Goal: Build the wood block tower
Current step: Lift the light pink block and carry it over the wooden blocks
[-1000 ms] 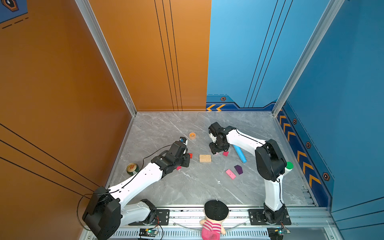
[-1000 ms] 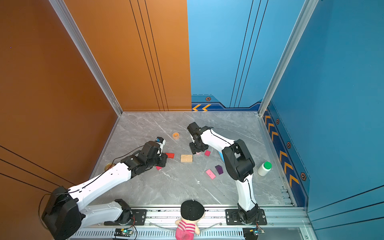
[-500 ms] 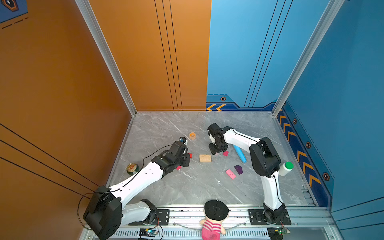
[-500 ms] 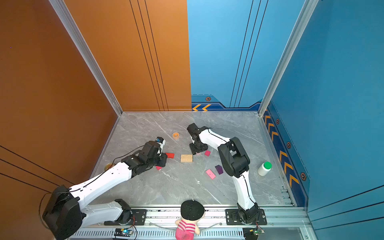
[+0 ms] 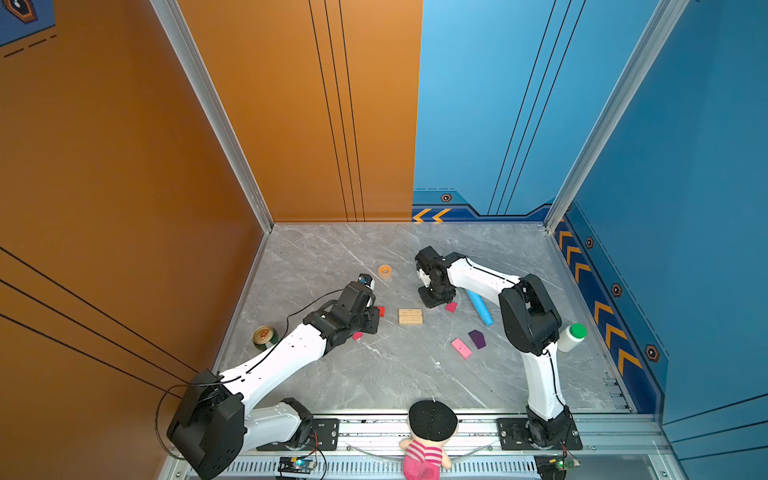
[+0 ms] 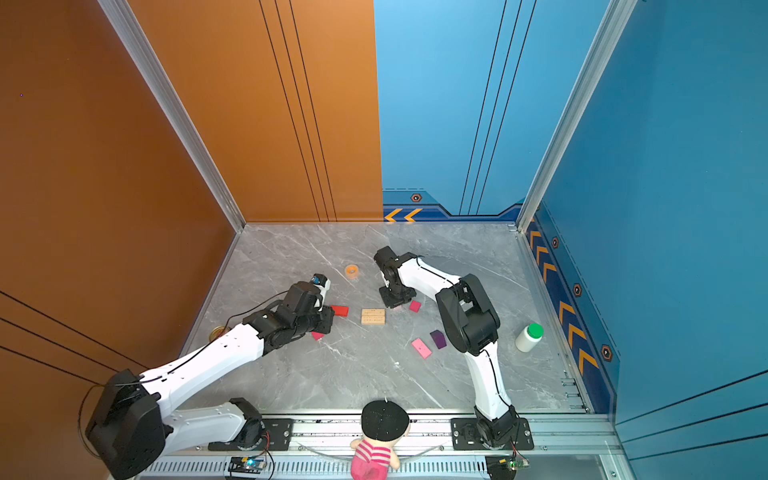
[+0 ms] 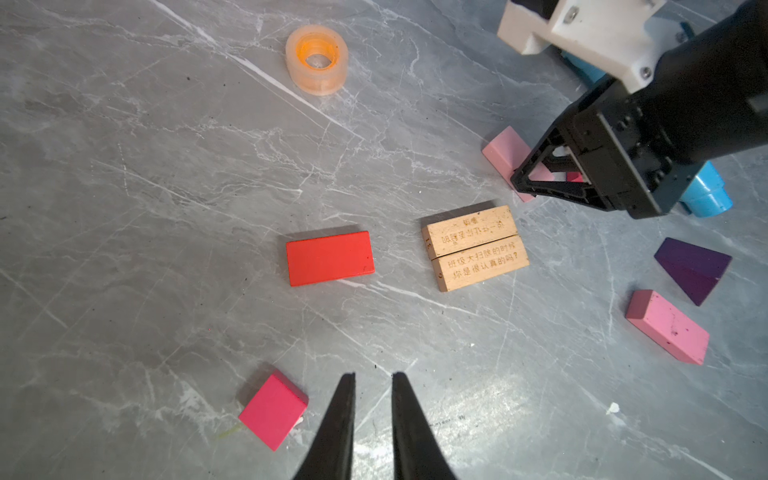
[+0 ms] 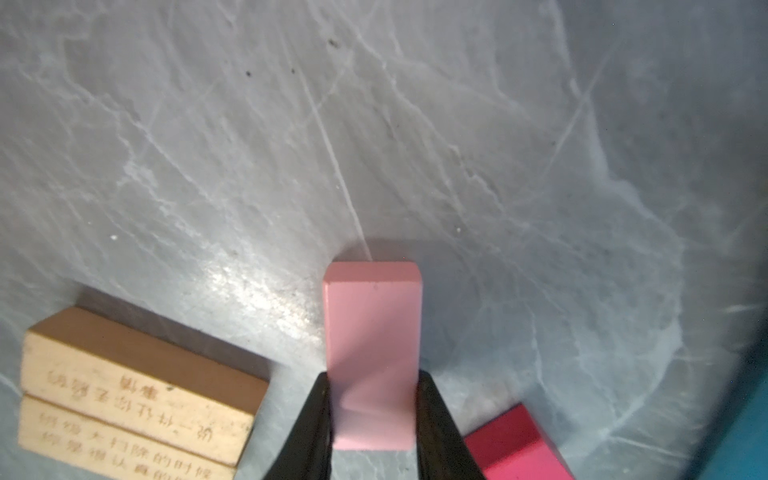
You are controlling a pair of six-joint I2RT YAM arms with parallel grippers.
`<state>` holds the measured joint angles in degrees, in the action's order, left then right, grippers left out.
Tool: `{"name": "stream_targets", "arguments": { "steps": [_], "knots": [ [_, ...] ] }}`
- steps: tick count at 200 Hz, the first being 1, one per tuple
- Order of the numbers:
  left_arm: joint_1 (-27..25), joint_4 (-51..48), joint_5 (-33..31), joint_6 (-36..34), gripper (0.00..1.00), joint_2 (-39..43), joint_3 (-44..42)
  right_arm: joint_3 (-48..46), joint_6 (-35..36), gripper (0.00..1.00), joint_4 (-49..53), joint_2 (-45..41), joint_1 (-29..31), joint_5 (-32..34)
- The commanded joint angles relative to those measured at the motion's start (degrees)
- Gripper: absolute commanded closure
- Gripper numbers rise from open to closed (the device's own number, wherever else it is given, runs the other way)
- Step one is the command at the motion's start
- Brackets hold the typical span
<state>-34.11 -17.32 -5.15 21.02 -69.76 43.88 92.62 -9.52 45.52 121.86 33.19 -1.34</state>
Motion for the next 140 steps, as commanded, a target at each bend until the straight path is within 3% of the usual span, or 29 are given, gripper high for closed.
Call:
{"name": "stream_targets", "arguments": {
  "steps": [1, 88, 140],
  "knots": [
    [0.4, 0.6, 0.0, -0.3, 0.81, 0.0, -0.8, 0.3, -0.8, 0.76, 2.3, 0.4, 0.3, 1.1],
    [0.5, 1.1, 0.5, -0.1, 0.81, 0.8, -1.4, -1.3, -4.8, 0.82, 5.4, -9.3, 2.4, 5.1],
    [0.4, 1.9, 1.3, 0.3, 0.81, 2.3, -2.5, -2.4, -10.0, 0.82, 6.8, -12.9, 9.1, 6.3]
  ]
}}
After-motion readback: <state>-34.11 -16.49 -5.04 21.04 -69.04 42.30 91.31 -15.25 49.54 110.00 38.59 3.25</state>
